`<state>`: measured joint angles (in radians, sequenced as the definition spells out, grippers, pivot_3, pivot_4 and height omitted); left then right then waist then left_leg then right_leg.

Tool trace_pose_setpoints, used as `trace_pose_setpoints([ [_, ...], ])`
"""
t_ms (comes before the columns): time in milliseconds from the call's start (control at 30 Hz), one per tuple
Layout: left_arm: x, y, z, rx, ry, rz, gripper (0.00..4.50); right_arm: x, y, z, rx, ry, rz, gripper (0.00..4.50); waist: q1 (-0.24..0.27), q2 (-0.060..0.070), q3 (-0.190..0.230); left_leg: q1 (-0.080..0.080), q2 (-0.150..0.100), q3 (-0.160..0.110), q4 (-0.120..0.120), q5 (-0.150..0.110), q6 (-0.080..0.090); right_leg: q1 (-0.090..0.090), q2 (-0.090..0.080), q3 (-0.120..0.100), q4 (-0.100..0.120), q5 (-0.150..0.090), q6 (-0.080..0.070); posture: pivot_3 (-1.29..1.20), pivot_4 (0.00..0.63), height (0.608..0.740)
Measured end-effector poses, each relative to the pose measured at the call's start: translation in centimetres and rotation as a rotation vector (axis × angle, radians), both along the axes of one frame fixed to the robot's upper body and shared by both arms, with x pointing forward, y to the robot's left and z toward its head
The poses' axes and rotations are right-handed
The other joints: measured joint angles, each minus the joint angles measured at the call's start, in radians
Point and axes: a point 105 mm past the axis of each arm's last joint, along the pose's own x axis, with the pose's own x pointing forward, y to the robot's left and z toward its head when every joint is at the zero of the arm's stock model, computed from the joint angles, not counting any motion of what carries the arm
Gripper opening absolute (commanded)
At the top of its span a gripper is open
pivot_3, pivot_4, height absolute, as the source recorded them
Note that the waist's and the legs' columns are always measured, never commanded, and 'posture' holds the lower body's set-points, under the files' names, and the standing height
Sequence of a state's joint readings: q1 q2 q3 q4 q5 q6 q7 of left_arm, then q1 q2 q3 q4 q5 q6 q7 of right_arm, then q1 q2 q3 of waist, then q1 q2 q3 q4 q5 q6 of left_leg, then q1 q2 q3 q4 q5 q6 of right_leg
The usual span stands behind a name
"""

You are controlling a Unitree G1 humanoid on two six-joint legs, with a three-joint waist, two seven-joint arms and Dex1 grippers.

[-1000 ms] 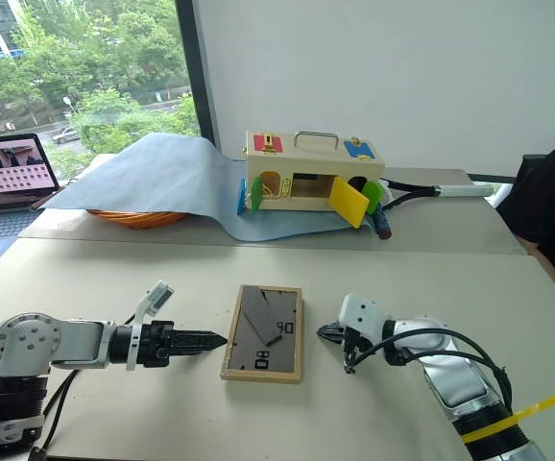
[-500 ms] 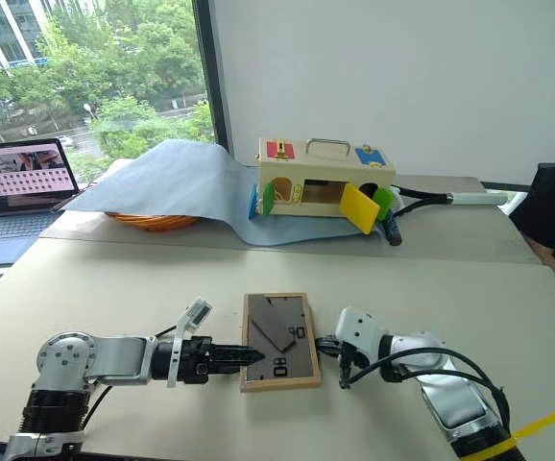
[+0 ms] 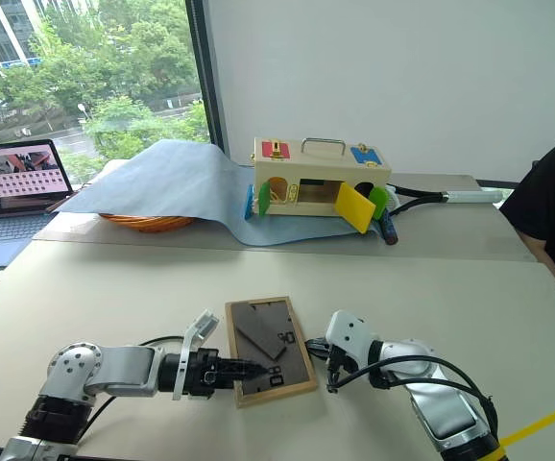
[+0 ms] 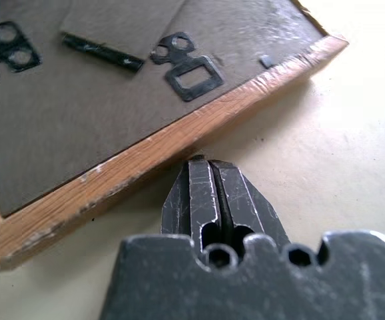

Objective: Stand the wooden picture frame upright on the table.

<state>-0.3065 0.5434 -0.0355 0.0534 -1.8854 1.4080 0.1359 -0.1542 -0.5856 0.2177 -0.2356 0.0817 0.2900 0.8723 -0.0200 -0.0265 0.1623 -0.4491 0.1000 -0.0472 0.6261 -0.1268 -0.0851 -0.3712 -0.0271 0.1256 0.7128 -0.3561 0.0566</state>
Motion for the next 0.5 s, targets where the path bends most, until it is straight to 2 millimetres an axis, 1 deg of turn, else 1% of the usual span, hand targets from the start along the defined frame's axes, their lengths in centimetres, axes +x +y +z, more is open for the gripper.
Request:
trace_pose_setpoints([
  [67,0.1,0.0,0.3,-0.005,-0.006,-0.002,1.15,0.0,-0.1,0.0,0.004,0.004,-0.006,0.00,0.001,0.000,0.000,0.000,0.000,0.000,0.001,0.000,0.000,0.000,0.000,0.000,0.000,0.000,0.000,0.00,0.150,0.670],
  [167,0.4,0.0,0.6,-0.006,-0.015,-0.012,1.15,0.0,-0.9,0.3,0.050,0.046,-0.044,0.00,0.005,-0.001,0.002,-0.002,0.000,0.000,0.001,0.000,0.000,-0.001,0.000,0.000,0.000,0.000,0.000,0.00,0.150,0.670],
  [233,1.3,0.9,1.4,-0.004,-0.033,0.003,1.15,0.4,-3.3,1.2,0.081,0.082,-0.120,0.00,0.008,-0.001,0.004,-0.010,0.000,0.000,0.003,0.001,0.000,-0.009,0.000,0.000,0.000,0.002,0.001,0.00,0.150,0.670],
  [300,2.2,2.0,2.6,-0.011,-0.066,0.010,1.15,1.2,-5.7,3.2,0.152,0.093,-0.207,0.00,0.008,-0.001,0.005,-0.016,0.000,-0.001,0.003,0.002,-0.001,-0.015,0.000,0.000,0.000,0.003,0.001,0.00,0.150,0.670],
  [333,2.5,2.4,3.4,-0.016,-0.093,0.003,1.15,1.5,-6.5,4.5,0.190,0.086,-0.232,0.00,0.008,-0.001,0.006,-0.019,0.000,-0.001,0.003,0.003,-0.001,-0.017,0.000,-0.001,0.001,0.004,0.000,0.00,0.150,0.670],
  [367,2.8,2.7,5.0,-0.036,-0.145,-0.032,1.15,1.9,-7.1,6.7,0.284,0.097,-0.249,0.00,0.005,-0.001,0.007,-0.019,0.000,-0.002,0.002,0.004,-0.002,-0.018,0.001,-0.002,0.001,0.005,-0.002,0.00,0.150,0.670],
  [400,2.8,2.7,5.3,-0.040,-0.158,-0.044,1.15,2.0,-7.1,7.3,0.305,0.095,-0.246,0.29,0.005,-0.001,0.007,-0.019,0.000,-0.002,0.001,0.004,-0.002,-0.018,0.001,-0.002,0.001,0.005,-0.002,0.00,0.150,0.670],
  [433,2.8,2.7,6.2,-0.056,-0.183,-0.076,1.15,2.0,-6.8,8.6,0.366,0.110,-0.228,0.65,0.003,-0.001,0.007,-0.019,0.000,-0.002,0.000,0.004,-0.002,-0.018,0.001,-0.001,0.001,0.005,-0.002,0.00,0.150,0.670],
  [467,2.8,2.7,6.4,-0.059,-0.191,-0.089,1.15,2.1,-6.5,9.0,0.396,0.123,-0.219,0.71,0.002,-0.001,0.008,-0.019,0.000,-0.002,0.000,0.004,-0.002,-0.018,0.001,-0.002,0.001,0.004,-0.002,0.00,0.150,0.670],
  [500,2.8,2.7,7.1,-0.064,-0.213,-0.126,1.15,2.0,-5.6,10.7,0.467,0.146,-0.171,1.07,-0.001,0.000,0.009,-0.019,0.000,-0.002,-0.002,0.004,-0.002,-0.019,0.001,-0.002,0.001,0.004,-0.003,0.00,0.150,0.670],
])
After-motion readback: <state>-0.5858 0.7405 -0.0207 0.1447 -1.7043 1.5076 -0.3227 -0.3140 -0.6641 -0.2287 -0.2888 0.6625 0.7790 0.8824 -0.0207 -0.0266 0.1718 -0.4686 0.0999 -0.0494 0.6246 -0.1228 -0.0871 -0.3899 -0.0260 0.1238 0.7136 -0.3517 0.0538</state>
